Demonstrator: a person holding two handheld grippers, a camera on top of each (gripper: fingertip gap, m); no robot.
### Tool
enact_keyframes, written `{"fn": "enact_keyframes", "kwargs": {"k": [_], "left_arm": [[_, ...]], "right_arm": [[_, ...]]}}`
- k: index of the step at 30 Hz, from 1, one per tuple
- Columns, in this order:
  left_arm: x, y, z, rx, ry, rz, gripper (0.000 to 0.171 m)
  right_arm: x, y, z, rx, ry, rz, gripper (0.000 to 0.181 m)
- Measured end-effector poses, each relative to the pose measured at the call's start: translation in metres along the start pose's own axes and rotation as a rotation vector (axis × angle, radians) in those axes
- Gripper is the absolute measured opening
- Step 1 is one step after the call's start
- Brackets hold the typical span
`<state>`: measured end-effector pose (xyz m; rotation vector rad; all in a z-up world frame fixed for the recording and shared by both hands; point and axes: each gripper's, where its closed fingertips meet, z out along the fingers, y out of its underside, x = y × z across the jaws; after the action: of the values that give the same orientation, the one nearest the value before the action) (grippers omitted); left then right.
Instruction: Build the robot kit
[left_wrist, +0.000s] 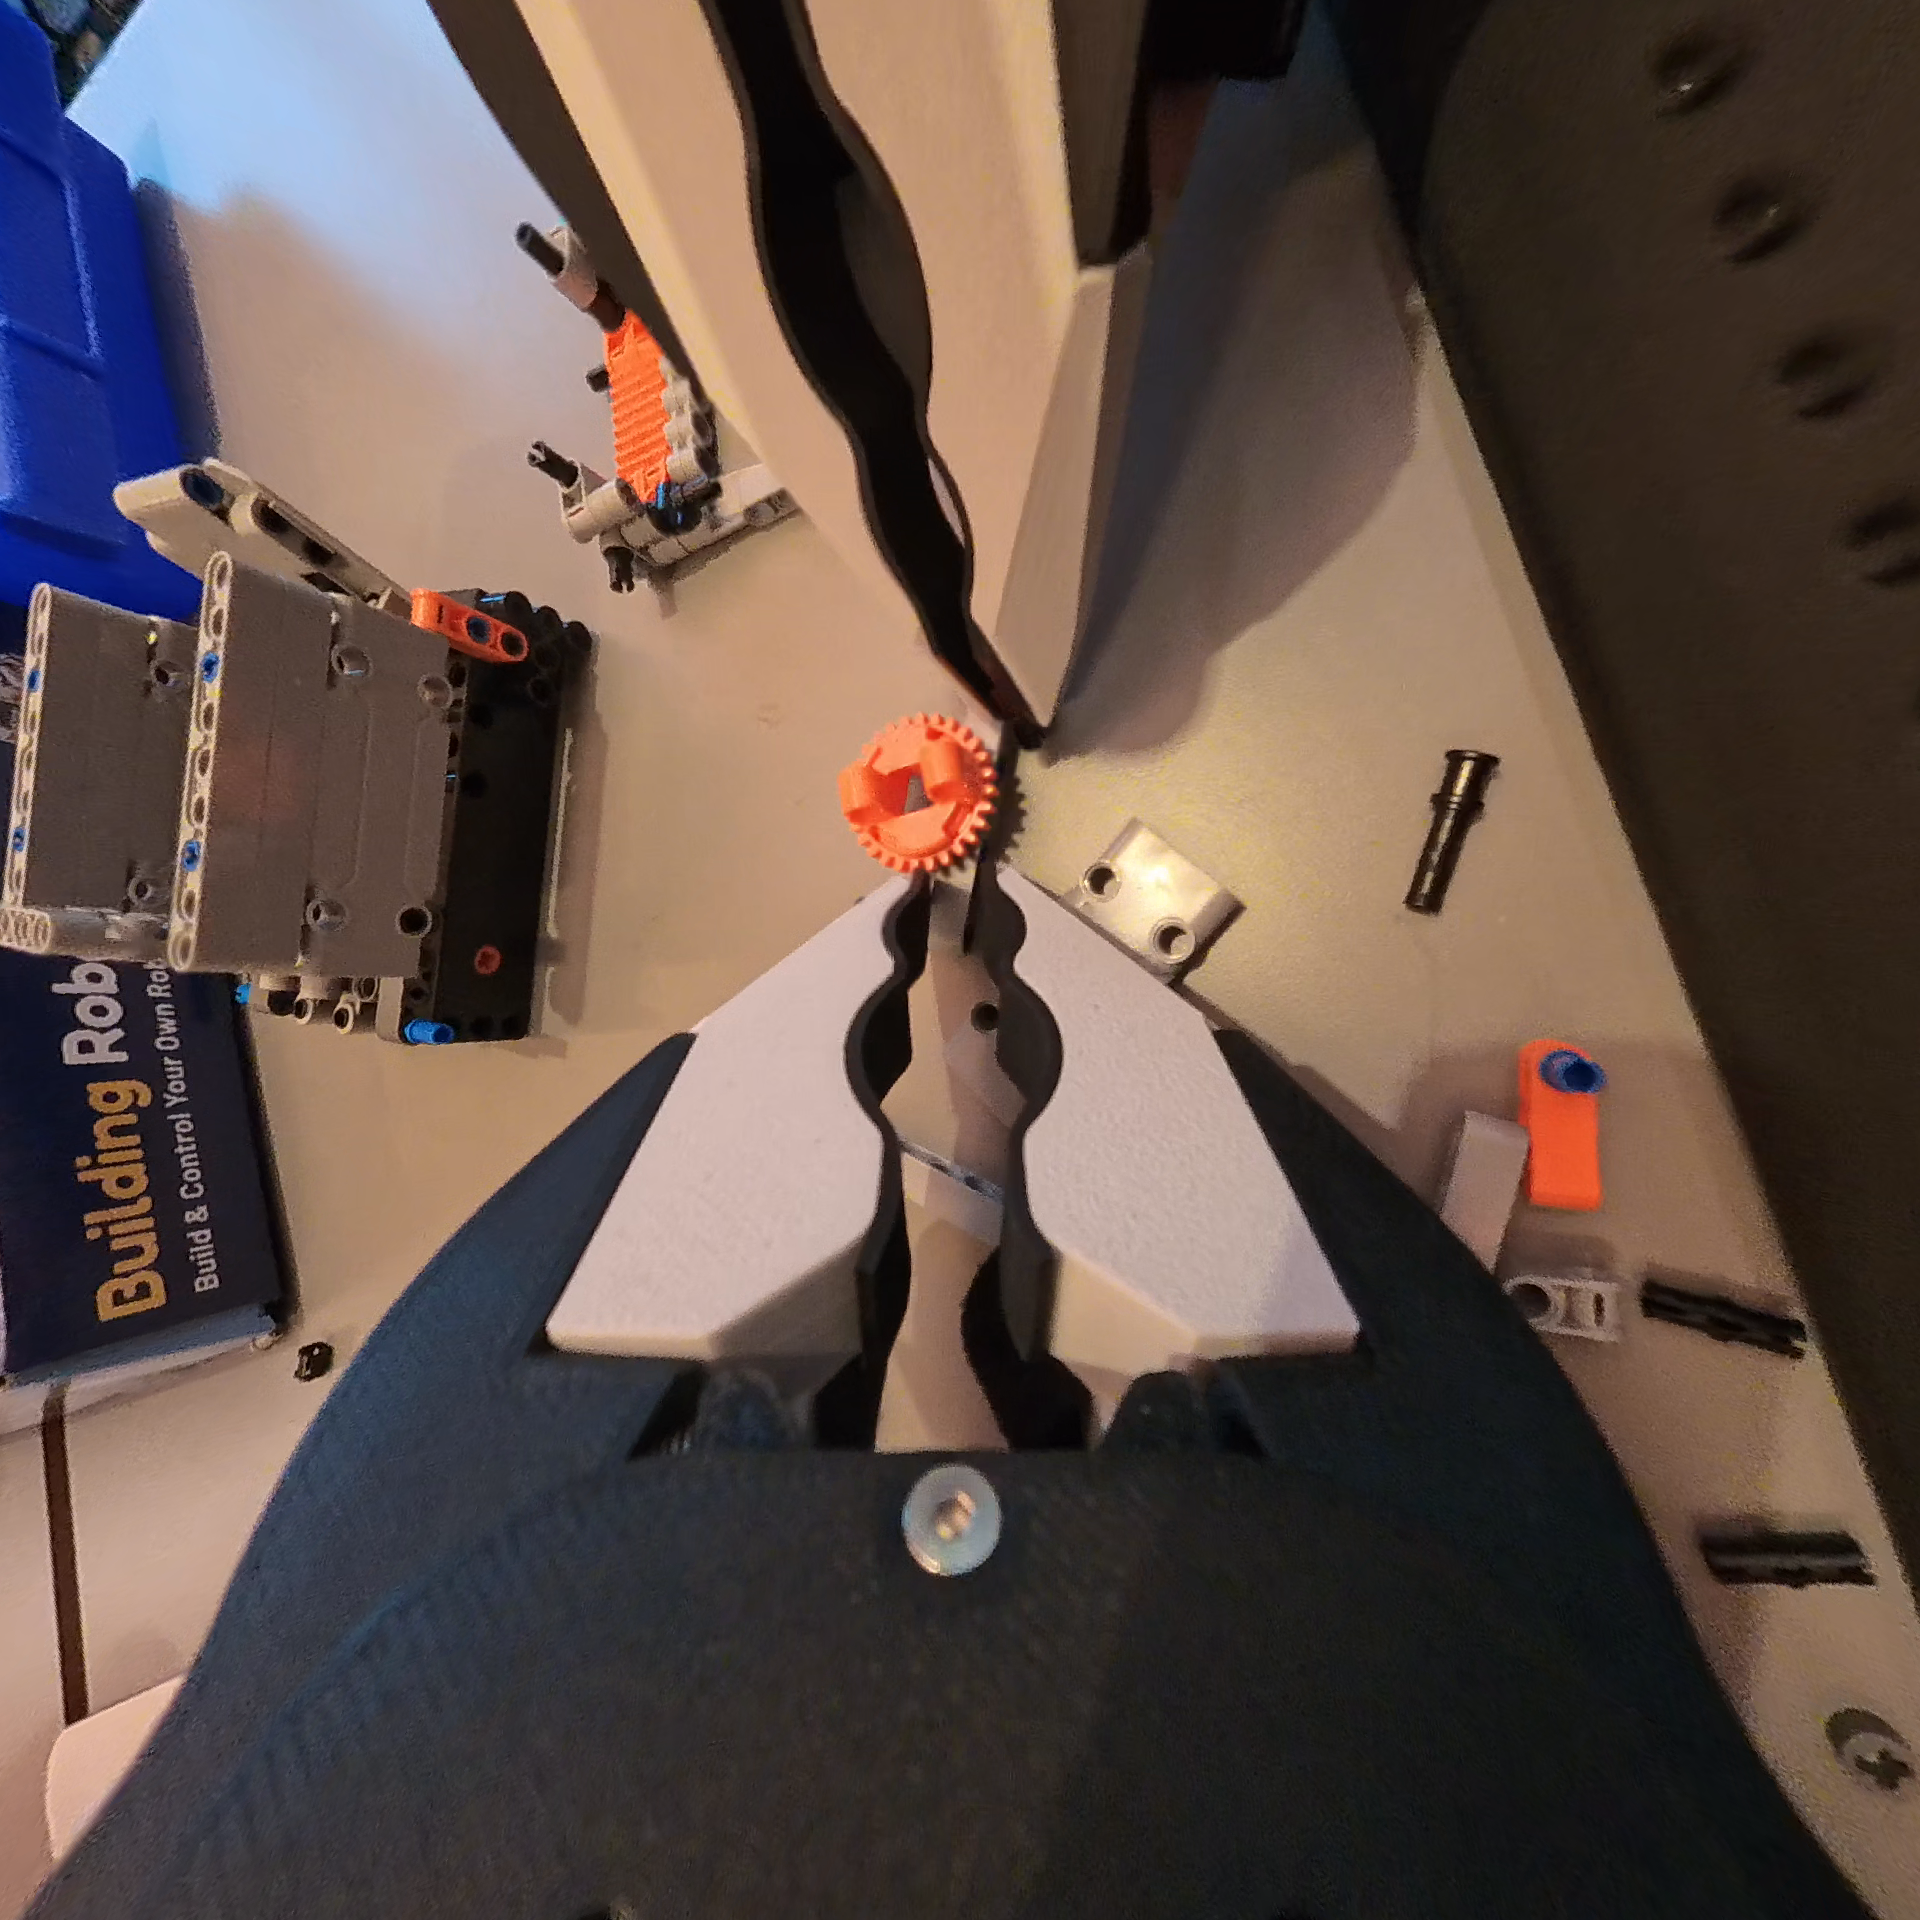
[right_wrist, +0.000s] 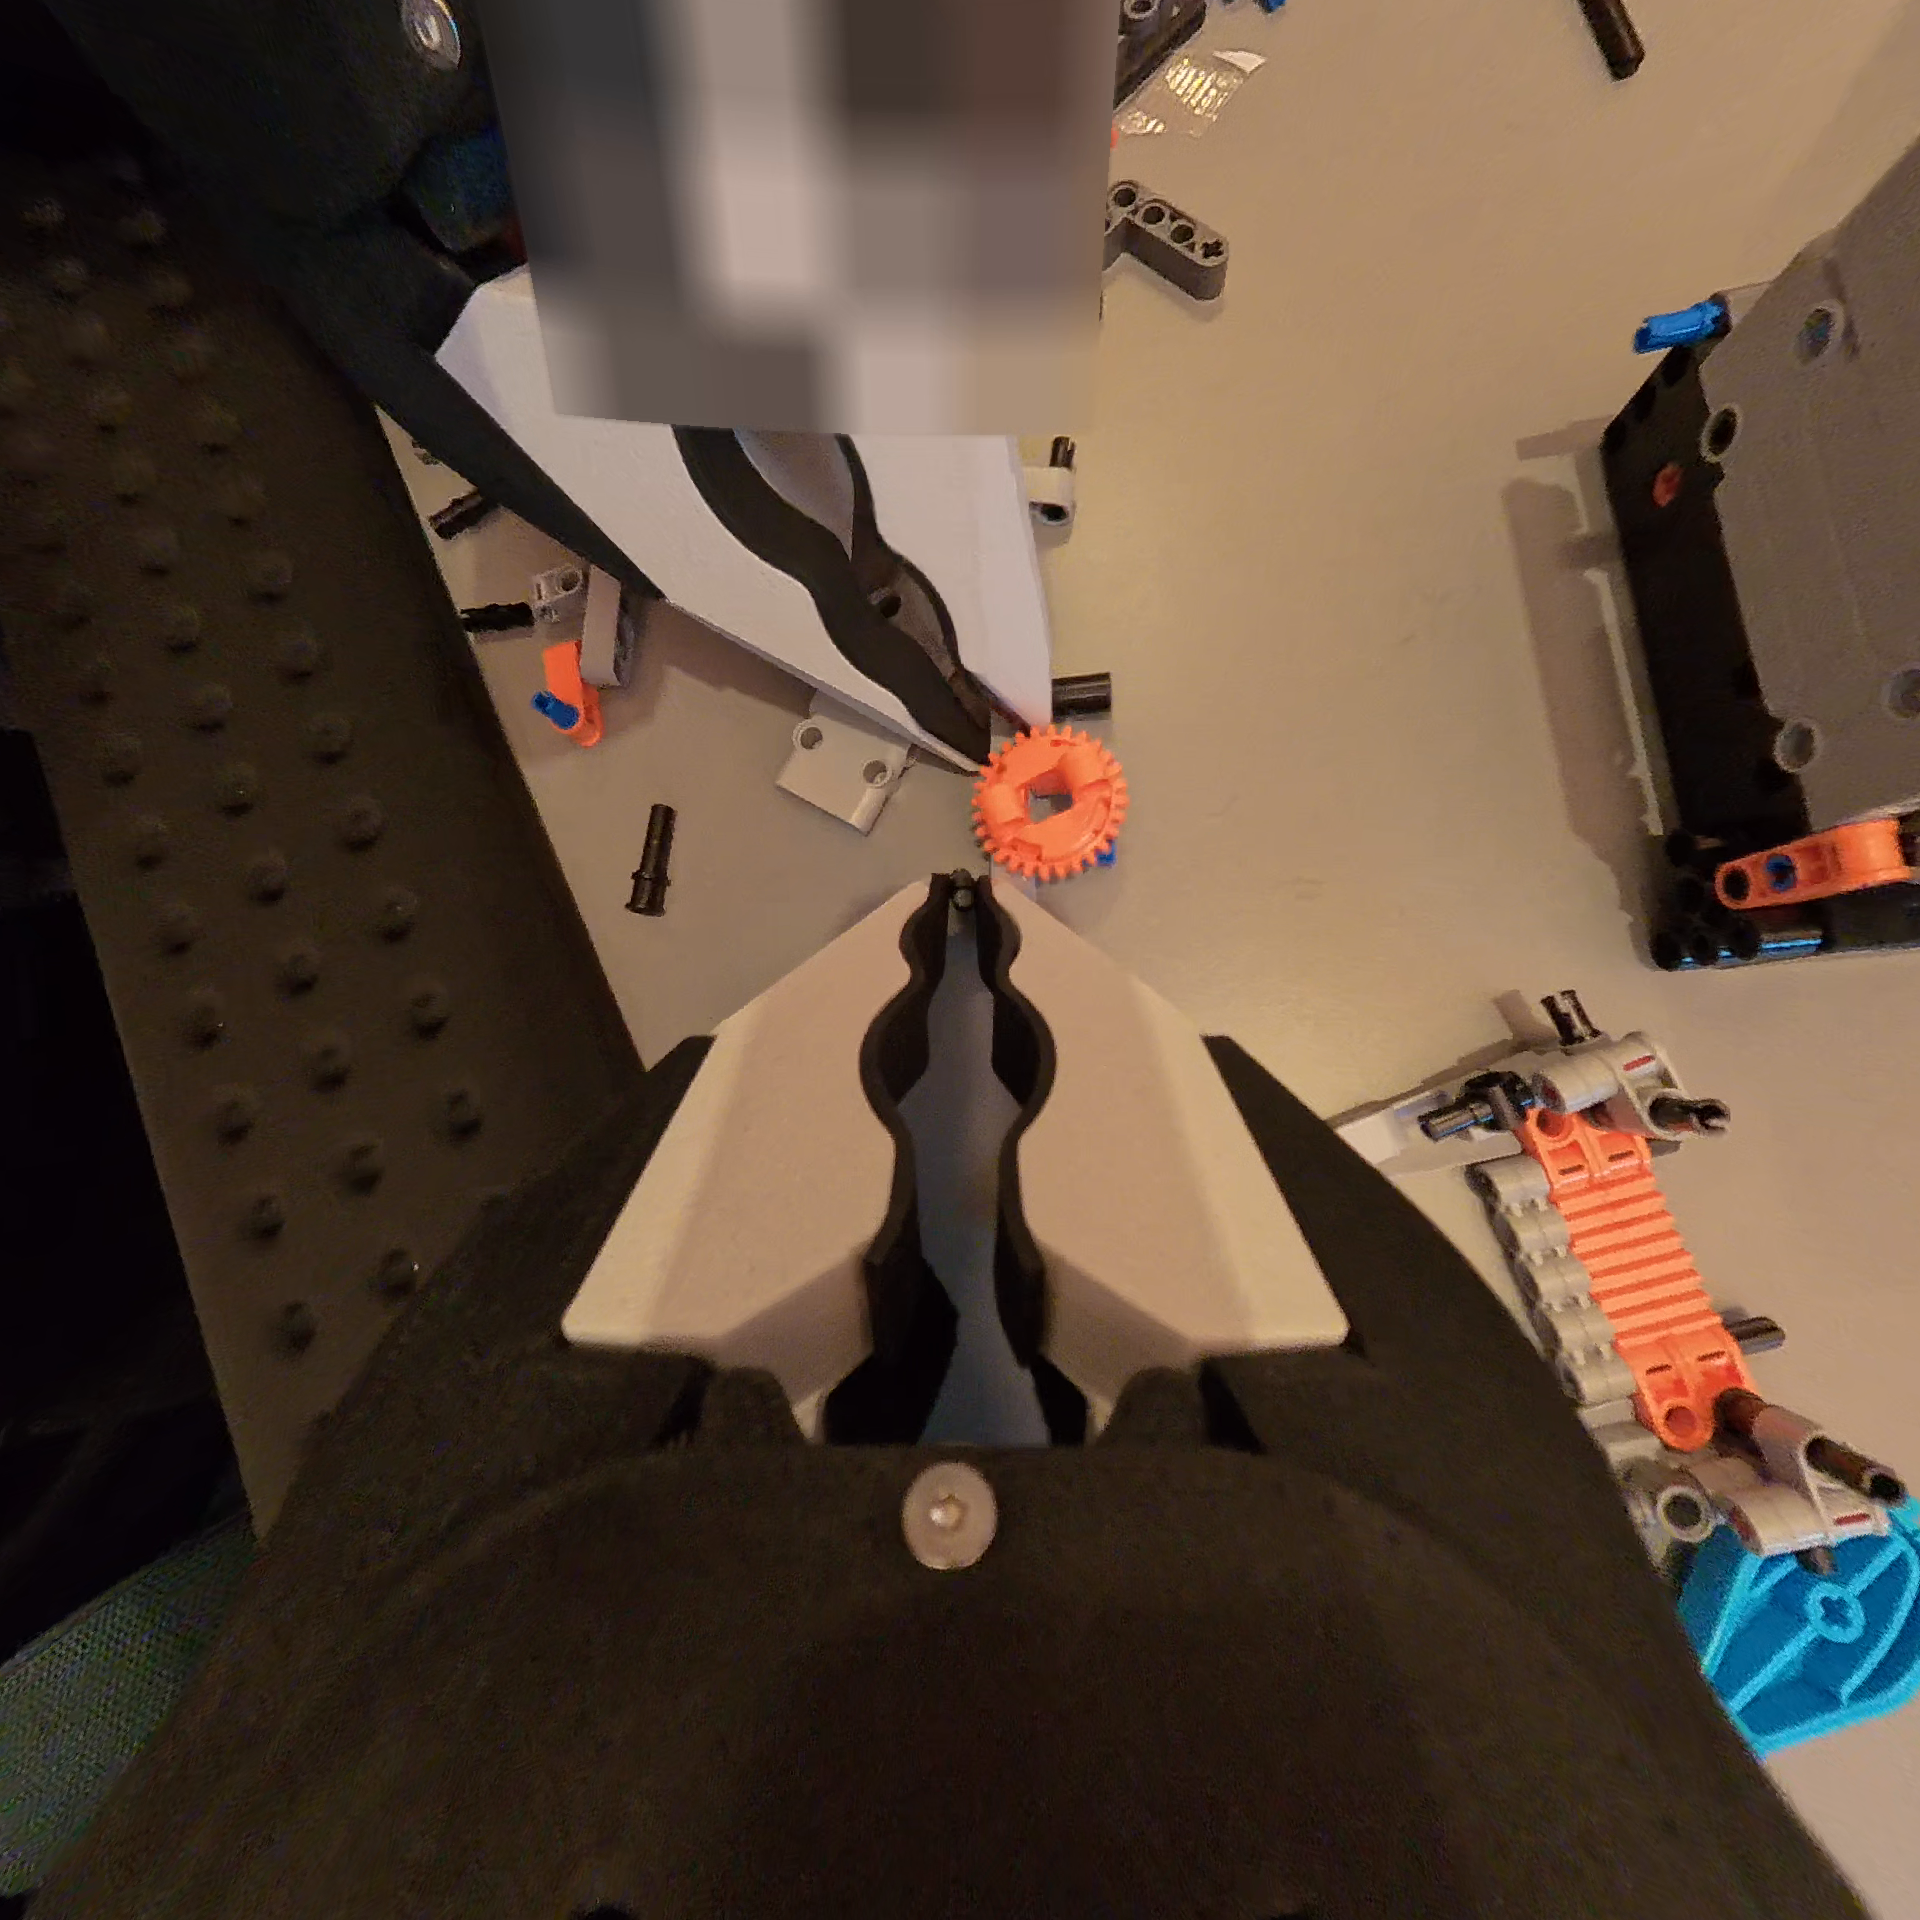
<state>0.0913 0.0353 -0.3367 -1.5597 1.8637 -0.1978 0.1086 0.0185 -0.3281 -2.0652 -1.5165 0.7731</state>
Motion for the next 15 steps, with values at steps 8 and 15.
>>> {"fn": "enact_keyframes", "kwargs": {"k": [8,15], "left_arm": [[0.005,-0.005,0.001,-0.019,-0.059,0.131,0.005],[0.002,-0.006,0.0,-0.087,-0.182,0.308,0.005]], "right_arm": [[-0.001,-0.021,-0.016,0.14,-0.02,0.038,0.003],[0.005,-0.014,-0.009,0.092,0.012,0.044,0.003]]}}
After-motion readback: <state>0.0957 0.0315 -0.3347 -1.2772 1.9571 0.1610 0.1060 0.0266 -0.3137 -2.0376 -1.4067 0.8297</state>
